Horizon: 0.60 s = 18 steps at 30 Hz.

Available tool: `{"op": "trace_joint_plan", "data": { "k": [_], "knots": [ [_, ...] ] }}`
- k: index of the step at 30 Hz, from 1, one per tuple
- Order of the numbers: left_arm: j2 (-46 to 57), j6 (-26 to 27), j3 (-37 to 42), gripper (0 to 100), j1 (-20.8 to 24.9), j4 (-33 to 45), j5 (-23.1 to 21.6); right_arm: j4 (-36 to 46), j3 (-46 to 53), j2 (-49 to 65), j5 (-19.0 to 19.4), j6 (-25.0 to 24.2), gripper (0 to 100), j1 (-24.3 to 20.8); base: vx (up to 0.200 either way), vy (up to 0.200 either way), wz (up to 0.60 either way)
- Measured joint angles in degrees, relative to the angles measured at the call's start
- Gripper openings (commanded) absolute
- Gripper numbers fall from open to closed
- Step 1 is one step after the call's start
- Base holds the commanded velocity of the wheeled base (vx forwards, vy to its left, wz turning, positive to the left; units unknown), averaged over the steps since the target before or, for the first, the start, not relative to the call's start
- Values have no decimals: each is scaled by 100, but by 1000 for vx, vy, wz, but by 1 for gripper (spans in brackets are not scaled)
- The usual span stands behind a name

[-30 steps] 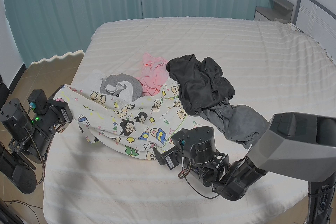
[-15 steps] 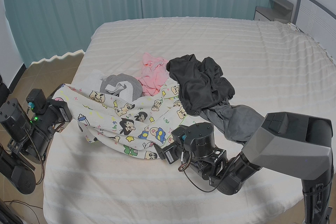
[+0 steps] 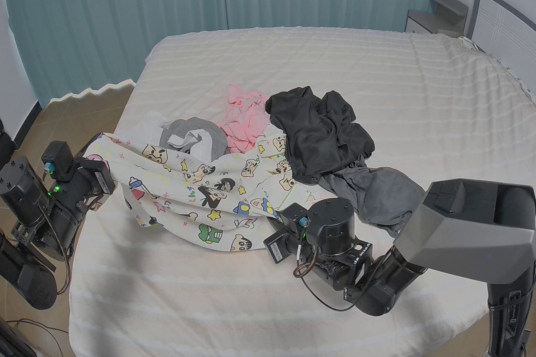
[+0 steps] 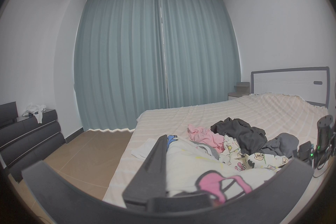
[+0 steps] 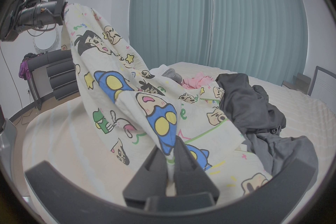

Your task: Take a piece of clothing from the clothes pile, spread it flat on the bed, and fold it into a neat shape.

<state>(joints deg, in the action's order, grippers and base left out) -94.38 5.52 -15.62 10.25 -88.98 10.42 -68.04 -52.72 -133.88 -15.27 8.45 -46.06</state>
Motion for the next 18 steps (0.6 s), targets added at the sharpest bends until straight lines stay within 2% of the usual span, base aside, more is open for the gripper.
{"op": "trace_joint_plan", "data": {
  "k": [9,18],
  "knots": [
    [160,282,2,0,2,0,5,-742,1130,883,6,-13,0,-2,0,0,0],
    [507,666,-50,0,5,2,16,-850,1535,2188,11,-18,0,107,0,0,0]
  ]
}}
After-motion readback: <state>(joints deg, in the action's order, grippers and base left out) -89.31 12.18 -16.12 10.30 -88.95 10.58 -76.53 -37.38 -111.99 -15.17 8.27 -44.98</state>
